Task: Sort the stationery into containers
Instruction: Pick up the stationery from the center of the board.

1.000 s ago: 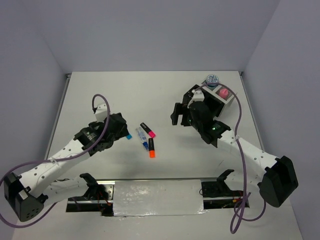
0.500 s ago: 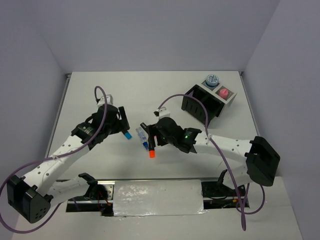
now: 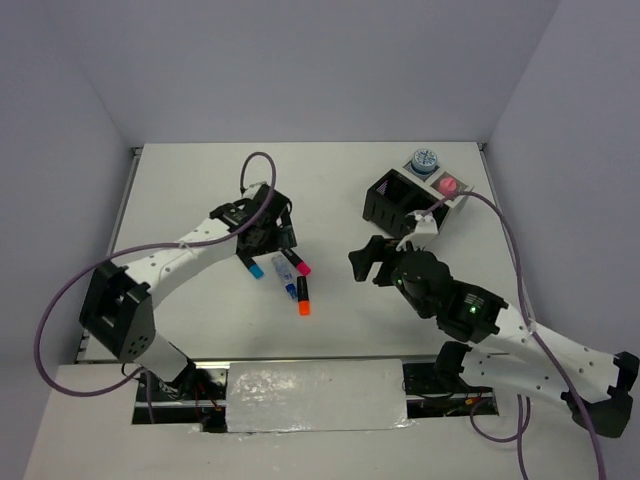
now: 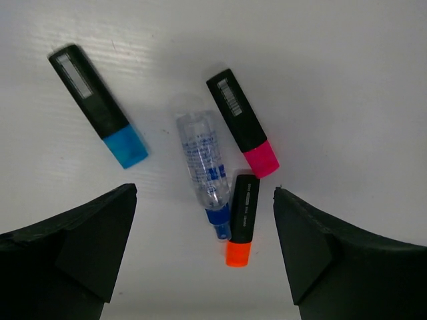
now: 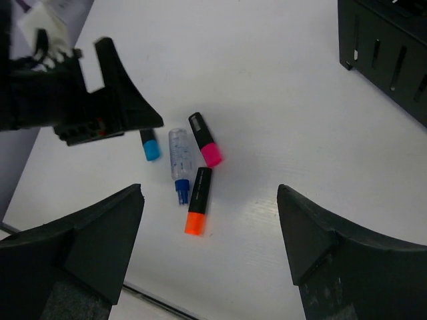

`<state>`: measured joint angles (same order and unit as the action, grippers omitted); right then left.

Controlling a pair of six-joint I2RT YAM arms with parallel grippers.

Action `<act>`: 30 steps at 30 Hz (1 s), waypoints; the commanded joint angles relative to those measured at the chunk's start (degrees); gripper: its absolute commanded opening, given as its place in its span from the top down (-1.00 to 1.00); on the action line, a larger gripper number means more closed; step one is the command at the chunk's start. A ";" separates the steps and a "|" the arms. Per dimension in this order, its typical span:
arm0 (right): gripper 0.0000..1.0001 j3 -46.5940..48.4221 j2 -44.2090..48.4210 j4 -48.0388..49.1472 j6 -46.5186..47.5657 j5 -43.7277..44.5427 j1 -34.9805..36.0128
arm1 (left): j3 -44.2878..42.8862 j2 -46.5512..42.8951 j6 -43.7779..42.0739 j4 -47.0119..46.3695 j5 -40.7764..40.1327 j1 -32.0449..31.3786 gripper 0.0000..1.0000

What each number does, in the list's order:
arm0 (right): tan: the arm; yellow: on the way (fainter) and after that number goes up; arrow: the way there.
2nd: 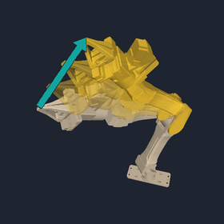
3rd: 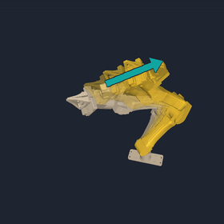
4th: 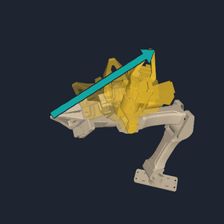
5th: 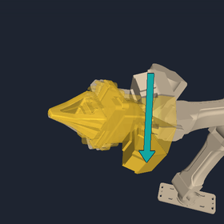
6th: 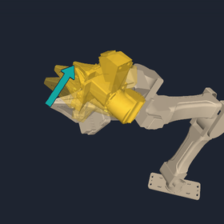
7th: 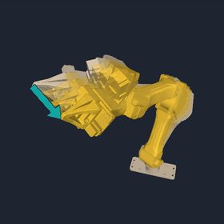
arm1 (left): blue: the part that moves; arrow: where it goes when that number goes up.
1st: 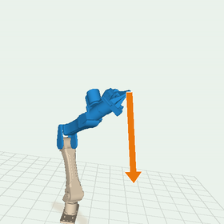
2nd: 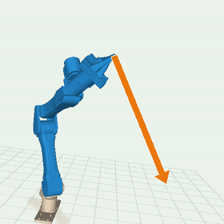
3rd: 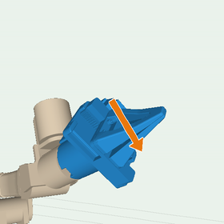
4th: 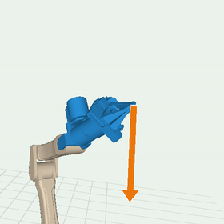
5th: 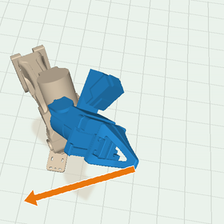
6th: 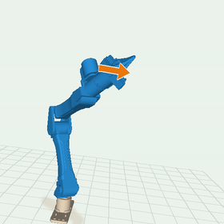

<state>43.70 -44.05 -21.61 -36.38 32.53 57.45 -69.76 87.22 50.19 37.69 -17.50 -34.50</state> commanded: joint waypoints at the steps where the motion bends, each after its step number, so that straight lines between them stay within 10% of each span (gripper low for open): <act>1: -0.76 -1.07 3.78 -5.46 -0.18 2.62 -0.06 | -1.52 4.34 9.56 2.20 -0.96 -1.71 -0.90; 30: -0.74 -7.58 6.79 -3.36 -0.01 -3.70 0.03 | 1.20 15.52 11.60 -4.82 -1.84 -2.24 -0.45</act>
<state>36.29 -37.52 -26.59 -36.36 29.04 57.45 -69.21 101.62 62.89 35.05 -20.18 -37.19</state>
